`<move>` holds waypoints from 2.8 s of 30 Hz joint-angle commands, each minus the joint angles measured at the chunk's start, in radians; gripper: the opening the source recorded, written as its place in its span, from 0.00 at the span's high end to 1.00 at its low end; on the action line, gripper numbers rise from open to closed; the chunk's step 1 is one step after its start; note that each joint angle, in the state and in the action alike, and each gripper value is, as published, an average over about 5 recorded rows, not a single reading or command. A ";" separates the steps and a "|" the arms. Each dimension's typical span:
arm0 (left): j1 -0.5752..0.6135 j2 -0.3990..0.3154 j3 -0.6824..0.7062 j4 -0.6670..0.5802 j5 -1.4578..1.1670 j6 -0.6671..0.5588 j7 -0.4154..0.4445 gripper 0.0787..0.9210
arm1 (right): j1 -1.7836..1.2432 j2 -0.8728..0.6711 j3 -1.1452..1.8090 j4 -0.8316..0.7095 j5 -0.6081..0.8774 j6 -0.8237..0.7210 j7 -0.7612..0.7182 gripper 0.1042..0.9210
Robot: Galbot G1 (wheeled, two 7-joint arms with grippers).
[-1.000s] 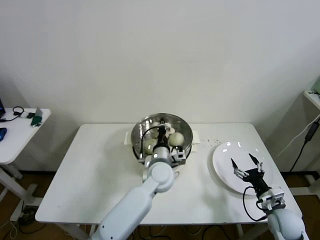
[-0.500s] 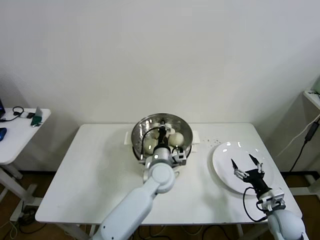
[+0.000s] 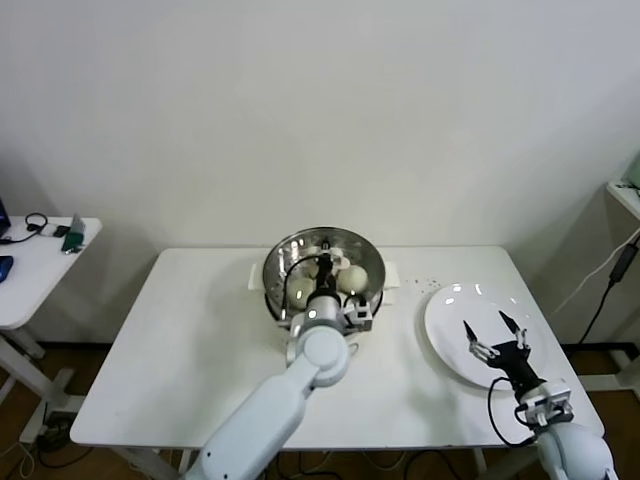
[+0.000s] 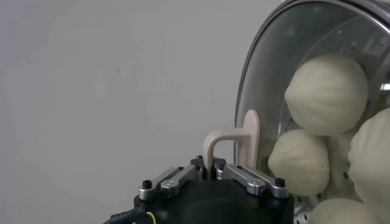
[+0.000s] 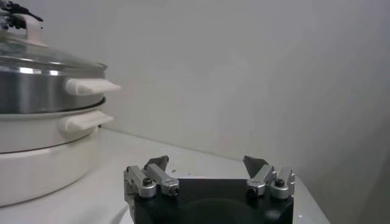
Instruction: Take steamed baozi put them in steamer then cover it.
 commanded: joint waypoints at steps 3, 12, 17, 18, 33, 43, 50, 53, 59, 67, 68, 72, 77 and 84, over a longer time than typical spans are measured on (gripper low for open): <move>-0.004 0.021 0.000 -0.041 -0.017 0.049 0.024 0.80 | -0.002 0.003 0.011 0.003 0.005 -0.008 -0.006 0.12; 0.023 0.110 0.015 -0.171 -0.077 0.049 0.027 0.50 | -0.006 0.000 0.027 0.011 0.046 -0.060 -0.009 0.12; 0.050 0.164 0.016 -0.245 -0.105 0.049 0.027 0.32 | -0.006 0.000 0.030 0.006 0.044 -0.064 -0.010 0.12; 0.056 0.176 0.016 -0.261 -0.108 0.049 0.026 0.29 | -0.005 0.000 0.030 0.005 0.044 -0.065 -0.010 0.12; 0.274 0.333 -0.117 -0.547 -0.292 0.038 -0.130 0.12 | 0.011 -0.003 0.020 -0.015 0.032 -0.062 -0.013 0.12; 0.591 0.347 -0.640 -0.648 -0.914 -0.277 -0.383 0.12 | 0.006 -0.012 0.015 -0.014 0.054 -0.037 -0.028 0.12; 0.816 0.193 -0.925 -0.605 -1.303 -0.632 -0.412 0.12 | -0.004 -0.021 0.005 -0.009 0.084 -0.019 -0.035 0.12; 0.877 0.090 -0.976 -0.548 -1.346 -0.747 -0.393 0.12 | -0.012 -0.024 -0.001 -0.001 0.091 -0.010 -0.036 0.12; 0.911 -0.014 -0.990 -0.427 -1.418 -0.859 -0.347 0.12 | -0.016 -0.043 -0.014 0.001 0.119 0.006 -0.038 0.12; 0.893 -0.055 -0.978 -0.363 -1.434 -0.884 -0.316 0.12 | -0.015 -0.061 -0.037 -0.001 0.135 0.023 -0.041 0.12; 0.891 -0.056 -0.975 -0.363 -1.433 -0.883 -0.313 0.12 | -0.014 -0.062 -0.040 -0.002 0.135 0.025 -0.039 0.12; 0.886 -0.055 -0.969 -0.369 -1.422 -0.871 -0.302 0.12 | -0.014 -0.067 -0.053 0.000 0.137 0.031 -0.032 0.12; 0.890 -0.052 -0.968 -0.373 -1.407 -0.866 -0.277 0.12 | -0.014 -0.072 -0.066 -0.002 0.139 0.035 -0.025 0.12; 0.894 -0.055 -0.966 -0.378 -1.393 -0.868 -0.255 0.12 | -0.012 -0.066 -0.079 -0.003 0.130 0.038 -0.023 0.12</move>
